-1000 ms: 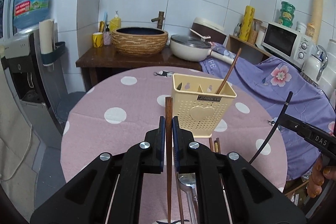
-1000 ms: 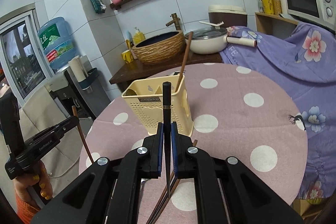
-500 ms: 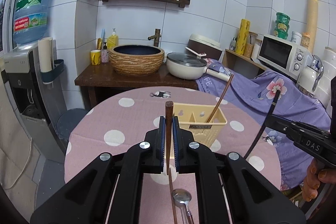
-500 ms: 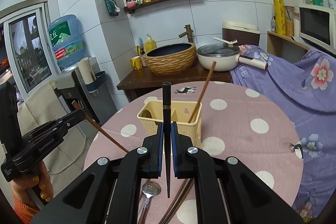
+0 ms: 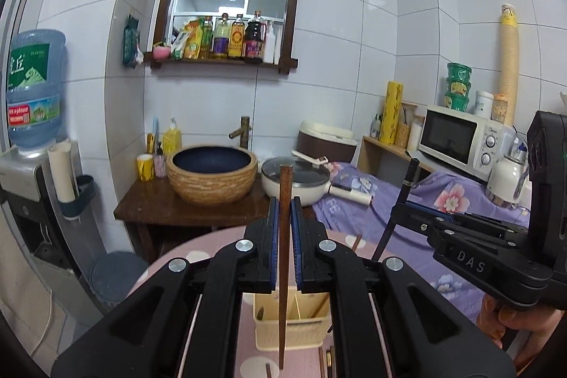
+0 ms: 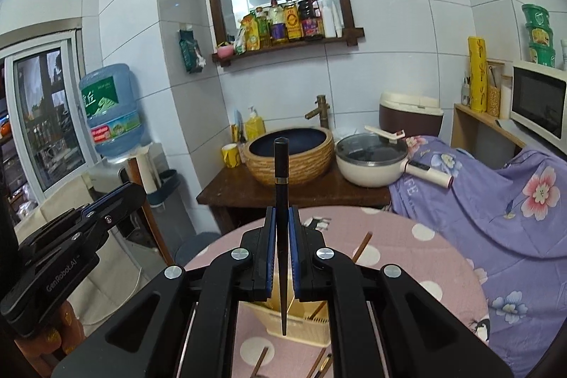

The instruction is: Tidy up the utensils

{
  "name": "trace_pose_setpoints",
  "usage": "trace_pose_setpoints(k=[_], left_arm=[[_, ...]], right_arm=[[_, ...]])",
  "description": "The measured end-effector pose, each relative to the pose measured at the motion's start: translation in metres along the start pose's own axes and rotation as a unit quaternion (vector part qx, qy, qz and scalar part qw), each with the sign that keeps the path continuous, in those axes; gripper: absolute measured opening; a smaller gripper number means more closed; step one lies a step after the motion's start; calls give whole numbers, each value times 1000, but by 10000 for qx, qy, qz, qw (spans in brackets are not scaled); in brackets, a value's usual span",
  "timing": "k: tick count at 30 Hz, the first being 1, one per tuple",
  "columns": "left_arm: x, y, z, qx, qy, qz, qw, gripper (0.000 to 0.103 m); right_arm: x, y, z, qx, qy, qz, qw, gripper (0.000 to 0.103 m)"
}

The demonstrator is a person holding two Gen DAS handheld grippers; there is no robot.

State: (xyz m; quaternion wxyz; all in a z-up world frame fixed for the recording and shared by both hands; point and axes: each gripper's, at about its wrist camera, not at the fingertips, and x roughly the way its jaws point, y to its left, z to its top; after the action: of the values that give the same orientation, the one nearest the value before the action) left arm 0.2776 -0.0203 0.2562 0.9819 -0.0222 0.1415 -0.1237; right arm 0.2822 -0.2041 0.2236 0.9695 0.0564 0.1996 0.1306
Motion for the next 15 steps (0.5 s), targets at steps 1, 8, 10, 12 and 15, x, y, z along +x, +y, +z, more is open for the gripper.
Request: trace_pose_setpoints(k=[1,8,10,12,15], left_arm=[[4,0,5,-6,-22,15,10000,7],[52,-4,13,-19,155,167,9997,7],[64,-3,7,-83,211,146,9996,7],[73,-1,-4,-115,298,140,9994,7],[83,15,-26,-301,402,163,9986,8]], right_arm=[[2,0,5,-21,-42,-54,10000,7],[38,-6,5,-48,0,-333,9994,7],[52,-9,-5,-22,94,-381,9992,7],[64,-15,-19,53,211,-338,9992,7],[77,-19,-36,72,311,-377,9988,7]])
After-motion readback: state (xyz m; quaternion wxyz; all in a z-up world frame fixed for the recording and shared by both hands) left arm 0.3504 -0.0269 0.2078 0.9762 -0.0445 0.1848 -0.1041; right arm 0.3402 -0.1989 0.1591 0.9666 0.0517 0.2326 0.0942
